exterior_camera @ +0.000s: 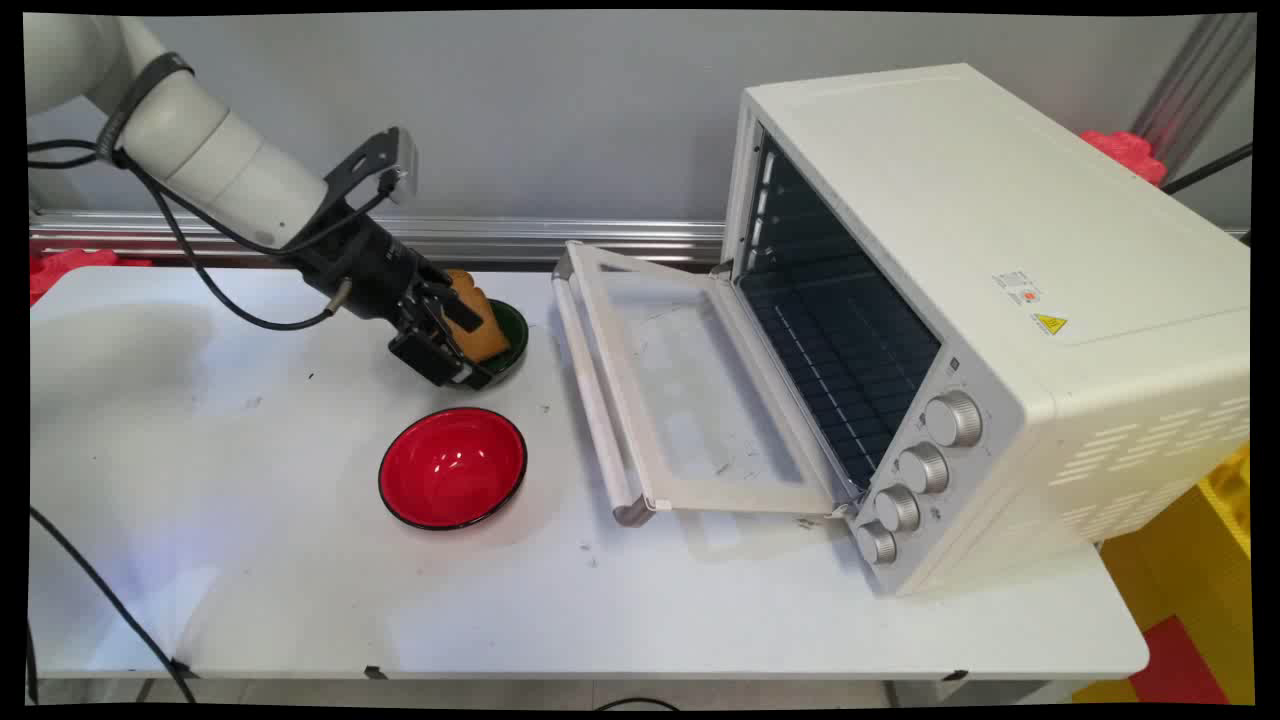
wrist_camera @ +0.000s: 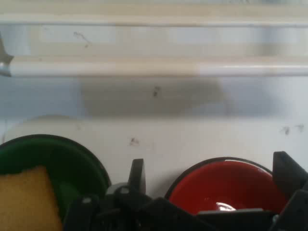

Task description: Close the oven

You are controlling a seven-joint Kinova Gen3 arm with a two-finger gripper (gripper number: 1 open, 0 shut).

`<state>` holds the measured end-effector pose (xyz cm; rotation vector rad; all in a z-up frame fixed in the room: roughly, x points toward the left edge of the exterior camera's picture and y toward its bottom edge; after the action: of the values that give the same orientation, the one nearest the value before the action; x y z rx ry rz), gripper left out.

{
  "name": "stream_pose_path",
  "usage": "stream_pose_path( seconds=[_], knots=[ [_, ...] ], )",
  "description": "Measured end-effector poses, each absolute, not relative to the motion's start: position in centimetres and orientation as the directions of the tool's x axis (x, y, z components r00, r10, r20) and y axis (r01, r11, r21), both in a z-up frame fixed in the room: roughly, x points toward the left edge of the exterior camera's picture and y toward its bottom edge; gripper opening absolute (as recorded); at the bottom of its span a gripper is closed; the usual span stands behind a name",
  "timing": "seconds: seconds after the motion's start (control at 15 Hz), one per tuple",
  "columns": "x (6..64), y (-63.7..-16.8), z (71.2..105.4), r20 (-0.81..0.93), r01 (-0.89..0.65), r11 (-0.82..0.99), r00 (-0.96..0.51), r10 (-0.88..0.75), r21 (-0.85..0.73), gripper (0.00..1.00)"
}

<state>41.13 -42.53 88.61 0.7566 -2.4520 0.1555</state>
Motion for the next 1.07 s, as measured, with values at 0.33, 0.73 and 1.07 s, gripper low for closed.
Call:
stream_pose_path(
  seconds=[0.33, 0.73, 1.07],
  knots=[
    [40.4, -42.4, 88.2, 0.545, -0.555, 0.829, -0.676, -0.496, 0.067, 1.00],
    [40.2, -42.3, 87.7, 0.537, -0.535, 0.842, -0.693, -0.481, 0.064, 0.00],
    [40.0, -42.5, 87.1, 0.535, -0.530, 0.845, -0.696, -0.478, 0.066, 0.00]
  ],
)
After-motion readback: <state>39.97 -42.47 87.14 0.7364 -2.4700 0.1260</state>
